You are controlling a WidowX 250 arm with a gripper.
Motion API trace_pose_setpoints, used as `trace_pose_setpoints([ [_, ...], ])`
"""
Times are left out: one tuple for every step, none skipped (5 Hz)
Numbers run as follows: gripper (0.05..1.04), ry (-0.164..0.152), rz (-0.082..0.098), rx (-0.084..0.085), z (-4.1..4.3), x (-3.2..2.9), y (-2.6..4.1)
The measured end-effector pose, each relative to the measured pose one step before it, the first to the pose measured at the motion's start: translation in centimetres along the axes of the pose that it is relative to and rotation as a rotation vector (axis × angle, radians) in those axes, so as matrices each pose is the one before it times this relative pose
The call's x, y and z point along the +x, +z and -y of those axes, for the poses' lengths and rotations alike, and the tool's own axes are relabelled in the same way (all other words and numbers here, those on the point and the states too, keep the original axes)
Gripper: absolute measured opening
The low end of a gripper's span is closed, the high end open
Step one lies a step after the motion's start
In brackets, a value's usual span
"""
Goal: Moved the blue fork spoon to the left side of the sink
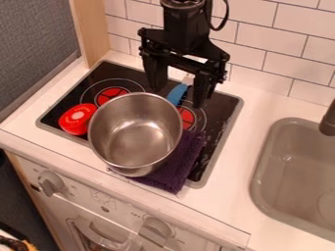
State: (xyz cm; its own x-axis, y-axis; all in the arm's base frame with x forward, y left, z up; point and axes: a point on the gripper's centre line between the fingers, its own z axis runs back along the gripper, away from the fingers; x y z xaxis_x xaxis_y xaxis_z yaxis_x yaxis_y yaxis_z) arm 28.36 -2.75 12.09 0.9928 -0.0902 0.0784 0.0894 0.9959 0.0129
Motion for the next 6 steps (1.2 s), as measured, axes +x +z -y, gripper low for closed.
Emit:
trace_pose_setpoints([
  [1.001,0.0042,-0.0322,0.0005,0.013,0.022,-0.937],
  [1.001,0.0132,-0.0165,0.0145,-0.244,2.93,-1.491],
  [1.001,0.0344,-0.0001,0.0205,-1.15,2.968,-1.15],
  [1.001,0.0378,0.0037,0.0185,-1.477,1.669,-1.622],
  [1.001,0.0241,0.0188,0.0117,-1.854,0.402,-1.482],
  [1.001,0.0298,0.0019,0.0134,-1.651,0.012,-1.478],
])
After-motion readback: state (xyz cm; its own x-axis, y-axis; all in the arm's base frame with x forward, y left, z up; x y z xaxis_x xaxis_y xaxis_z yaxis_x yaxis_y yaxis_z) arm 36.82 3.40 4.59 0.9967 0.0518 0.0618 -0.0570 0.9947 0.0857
